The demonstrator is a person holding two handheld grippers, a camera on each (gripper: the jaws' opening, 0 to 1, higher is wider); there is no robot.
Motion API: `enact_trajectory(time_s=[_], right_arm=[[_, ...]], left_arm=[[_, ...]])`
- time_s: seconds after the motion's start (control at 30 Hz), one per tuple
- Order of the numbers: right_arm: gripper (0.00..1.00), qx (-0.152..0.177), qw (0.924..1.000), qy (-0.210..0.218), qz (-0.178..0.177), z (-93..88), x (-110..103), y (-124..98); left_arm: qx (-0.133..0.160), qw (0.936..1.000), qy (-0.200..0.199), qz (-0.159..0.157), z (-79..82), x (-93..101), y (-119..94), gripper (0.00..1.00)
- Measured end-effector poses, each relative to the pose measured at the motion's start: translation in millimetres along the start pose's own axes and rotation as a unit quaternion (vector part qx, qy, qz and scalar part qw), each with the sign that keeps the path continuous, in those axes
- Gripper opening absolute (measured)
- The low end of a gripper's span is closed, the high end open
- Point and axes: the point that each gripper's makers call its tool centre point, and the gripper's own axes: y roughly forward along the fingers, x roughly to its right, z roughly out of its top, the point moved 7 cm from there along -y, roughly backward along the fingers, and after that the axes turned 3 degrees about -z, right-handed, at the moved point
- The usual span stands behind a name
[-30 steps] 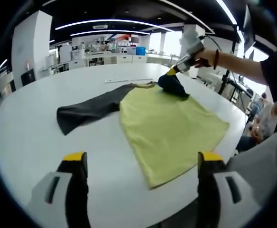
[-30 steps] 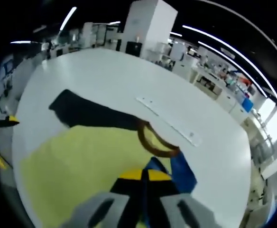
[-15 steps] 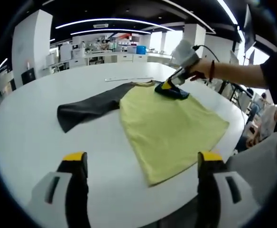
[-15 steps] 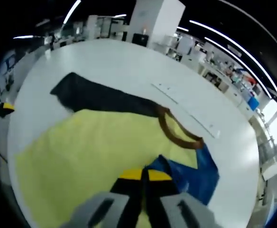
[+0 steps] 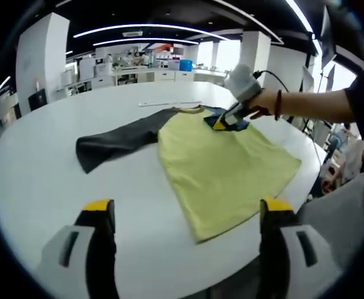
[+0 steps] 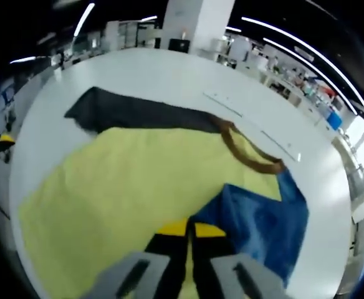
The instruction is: Fold the garment on the visible template until the final outline fits inside the template.
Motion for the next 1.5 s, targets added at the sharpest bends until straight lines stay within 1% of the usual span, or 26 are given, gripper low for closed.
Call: enact_trajectory(time_s=[0.07,0.13,0.17,0.2,0.23,0.27,0.3,0.33,0.4,0.43,0.5,0.57,0.63,0.7,0.77,0.9,0.97,1.03,1.07,1.1,1.13,1.2,1.3,1.33,1.4,1.5], right_arm=[[0.00,-0.001,1.0000,-0.002,0.006,-2.3,-2.0,0.8],[0.00,0.007,0.9999,-0.003,0.012,-1.8,-2.0,1.5],[0.02,0.010,0.9998,0.002,0.017,-1.7,-2.3,1.3],[0.06,0.015,0.9995,0.015,0.025,-1.5,-4.4,-1.2],[0.09,0.025,0.9979,0.040,0.043,0.0,-7.7,-6.5],[0.14,0.044,0.9958,0.056,0.058,2.7,-10.2,-11.5],[0.21,0.050,0.9935,0.074,0.070,3.4,-11.2,-14.8],[0.26,0.052,0.9918,0.088,0.077,4.9,-7.5,-12.8],[0.34,0.061,0.9882,0.105,0.093,5.1,-5.1,-23.4],[0.36,0.073,0.9852,0.118,0.101,6.8,-2.7,-28.9],[0.43,0.083,0.9823,0.128,0.109,8.3,1.0,-38.5],[0.47,0.093,0.9761,0.156,0.119,10.6,10.5,-48.3],[0.47,0.094,0.9729,0.175,0.118,11.0,21.6,-50.3],[0.48,0.102,0.9711,0.184,0.113,9.5,33.0,-56.4],[0.50,0.099,0.9712,0.194,0.097,5.3,44.9,-59.3],[0.49,0.095,0.9706,0.206,0.081,-1.7,62.4,-61.0],[0.49,0.094,0.9723,0.200,0.076,-3.9,67.8,-60.1],[0.49,0.087,0.9775,0.177,0.075,-11.0,70.5,-62.2],[0.48,0.083,0.9793,0.169,0.074,-12.9,76.9,-56.8],[0.47,0.077,0.9817,0.158,0.075,-16.2,78.3,-55.2],[0.47,0.076,0.9829,0.150,0.074,-19.0,73.8,-58.5],[0.46,0.073,0.9860,0.129,0.078,-24.1,70.4,-57.8],[0.43,0.069,0.9896,0.099,0.078,-28.4,69.9,-51.5],[0.42,0.066,0.9919,0.078,0.076,-31.1,71.3,-46.5],[0.38,0.058,0.9934,0.069,0.071,-36.4,67.5,-45.4],[0.30,0.055,0.9940,0.064,0.069,-40.8,68.7,-39.9]], left_arm=[[0.000,1.0000,0.000,0.000,0.0,0.4,-0.1,0.94],[0.001,1.0000,-0.001,0.000,0.3,0.6,-0.2,0.94],[0.002,1.0000,-0.001,0.000,0.2,0.6,-0.2,0.94],[0.001,1.0000,0.000,0.000,0.2,0.7,-0.1,0.94],[0.001,1.0000,0.000,0.000,0.2,0.6,-0.2,0.94],[0.001,1.0000,0.001,0.000,0.7,0.9,-0.2,0.94],[0.002,1.0000,0.003,-0.001,1.5,1.7,-0.3,0.95],[0.003,1.0000,0.006,-0.002,2.3,2.4,-0.2,0.96],[0.004,0.9999,0.014,0.002,4.8,4.1,-0.2,0.97],[0.003,0.9999,0.014,0.001,4.6,1.8,-0.9,0.97],[0.006,0.9999,0.011,0.004,5.3,0.2,-0.8,0.97],[0.006,0.9999,0.011,0.004,5.5,0.3,-0.5,0.97],[0.004,0.9999,0.012,0.005,5.3,1.3,0.8,0.97],[0.002,0.9999,0.013,0.003,4.9,2.1,2.2,0.96],[0.003,0.9999,0.014,0.001,5.1,2.6,2.6,0.97],[0.003,0.9999,0.015,-0.002,5.7,4.3,3.8,0.97],[0.002,0.9999,0.016,-0.003,5.9,4.7,3.9,0.96],[0.002,0.9998,0.018,-0.003,6.3,4.5,3.3,0.96],[0.004,0.9999,0.016,-0.002,6.4,3.4,2.8,0.96],[0.004,0.9999,0.015,-0.001,5.7,1.5,2.1,0.96],[0.004,0.9999,0.013,0.000,5.1,0.0,1.7,0.96],[0.003,0.9999,0.010,0.000,4.5,0.2,2.3,0.96],[0.000,1.0000,0.010,-0.001,4.6,2.0,3.5,0.95],[0.000,0.9999,0.011,-0.001,5.0,1.8,3.7,0.95],[0.002,0.9999,0.010,-0.002,5.7,1.6,3.5,0.95],[0.002,1.0000,0.009,-0.002,6.5,1.4,2.8,0.95]])
